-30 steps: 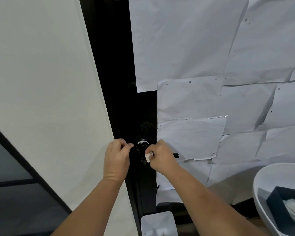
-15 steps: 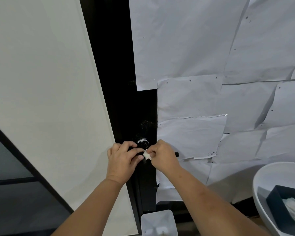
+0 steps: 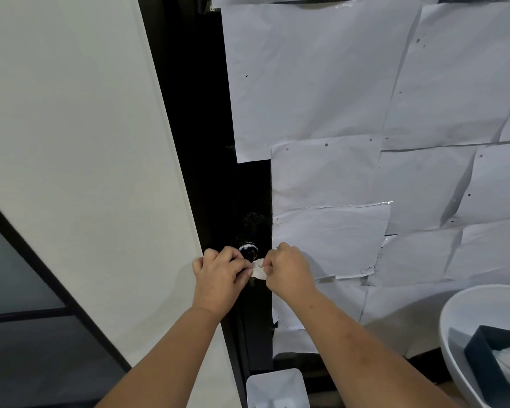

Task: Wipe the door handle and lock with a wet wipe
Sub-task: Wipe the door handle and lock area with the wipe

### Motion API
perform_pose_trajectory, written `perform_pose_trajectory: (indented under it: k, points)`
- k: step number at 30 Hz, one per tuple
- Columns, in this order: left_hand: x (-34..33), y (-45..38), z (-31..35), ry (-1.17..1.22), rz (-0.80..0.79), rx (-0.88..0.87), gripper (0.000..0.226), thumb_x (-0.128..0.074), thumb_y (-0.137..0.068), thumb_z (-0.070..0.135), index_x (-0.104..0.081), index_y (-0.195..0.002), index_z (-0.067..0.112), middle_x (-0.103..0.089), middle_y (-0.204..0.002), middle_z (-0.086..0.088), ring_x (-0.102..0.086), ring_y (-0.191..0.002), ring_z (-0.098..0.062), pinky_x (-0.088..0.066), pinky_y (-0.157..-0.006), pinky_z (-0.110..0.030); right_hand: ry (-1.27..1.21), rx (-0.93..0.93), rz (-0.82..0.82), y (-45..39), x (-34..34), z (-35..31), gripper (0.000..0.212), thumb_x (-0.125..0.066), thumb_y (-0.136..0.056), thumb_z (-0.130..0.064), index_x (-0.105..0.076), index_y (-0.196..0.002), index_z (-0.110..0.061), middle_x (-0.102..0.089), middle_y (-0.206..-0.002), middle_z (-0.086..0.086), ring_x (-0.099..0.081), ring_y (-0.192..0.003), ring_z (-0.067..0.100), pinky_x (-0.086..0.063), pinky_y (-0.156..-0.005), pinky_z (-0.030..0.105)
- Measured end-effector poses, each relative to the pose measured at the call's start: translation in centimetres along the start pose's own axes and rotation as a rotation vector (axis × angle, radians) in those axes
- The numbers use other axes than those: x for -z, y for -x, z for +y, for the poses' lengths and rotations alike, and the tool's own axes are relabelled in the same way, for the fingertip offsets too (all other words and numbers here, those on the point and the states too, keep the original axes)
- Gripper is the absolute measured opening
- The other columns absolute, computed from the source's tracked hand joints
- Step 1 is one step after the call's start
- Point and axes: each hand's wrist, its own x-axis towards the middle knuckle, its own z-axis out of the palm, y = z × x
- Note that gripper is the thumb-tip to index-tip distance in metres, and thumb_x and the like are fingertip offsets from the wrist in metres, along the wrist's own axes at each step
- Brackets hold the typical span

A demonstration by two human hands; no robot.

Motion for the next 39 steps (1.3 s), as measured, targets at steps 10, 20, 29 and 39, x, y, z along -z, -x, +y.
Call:
perform_pose_trajectory:
  k: [10, 20, 29, 39]
  points:
    - [0.4, 0.0, -0.1, 0.049, -0.070, -0.053, 0.005, -0.063, -0.086, 0.018, -0.065, -0.088, 0.021, -0.063, -0.099, 0.011, -0.055, -0.090, -0.013, -0.047, -0.077, -0.031, 0.094, 0.031, -0.045, 0.5, 0.9, 0.6, 0.019, -0.054, -0.087, -0.022, -0.065, -0.102, -0.028, -0.060, -0.101, -0.004, -0.055, -0.097, 0.020, -0.038, -0.083, 0.035]
    - [-0.3, -0.7, 1.6, 0.288, -0.100, 0.045, 0.011, -0.069, -0.088, 0.025, -0.076, -0.085, 0.016, -0.062, -0.089, 0.006, -0.059, -0.073, -0.008, -0.054, -0.067, -0.026, 0.113, 0.028, -0.145, -0.3, 1.6, 1.1, 0.024, -0.054, -0.082, -0.014, -0.069, -0.096, -0.026, -0.062, -0.096, -0.003, -0.058, -0.094, 0.021, -0.040, -0.079, 0.033]
    - [-0.4, -2.3, 3.1, 0.263, -0.144, 0.460, 0.026, -0.063, -0.089, 0.024, -0.069, -0.067, 0.011, -0.062, -0.060, -0.004, -0.056, -0.049, -0.018, -0.048, -0.048, -0.030, 0.128, 0.021, -0.158, -0.6, 1.9, 0.8, 0.027, -0.053, -0.079, -0.007, -0.069, -0.095, -0.022, -0.064, -0.095, -0.002, -0.061, -0.089, 0.022, -0.034, -0.070, 0.030]
    - [0.8, -5.9, 3.0, 0.345, -0.472, 0.724, 0.029, -0.076, -0.077, 0.028, -0.059, -0.065, 0.009, -0.063, -0.061, -0.006, -0.064, -0.053, -0.017, -0.056, -0.051, -0.028, 0.126, 0.054, -0.154, -0.3, 2.0, 1.1, 0.026, -0.055, -0.079, -0.008, -0.068, -0.097, -0.021, -0.063, -0.096, 0.000, -0.061, -0.090, 0.024, -0.040, -0.073, 0.032]
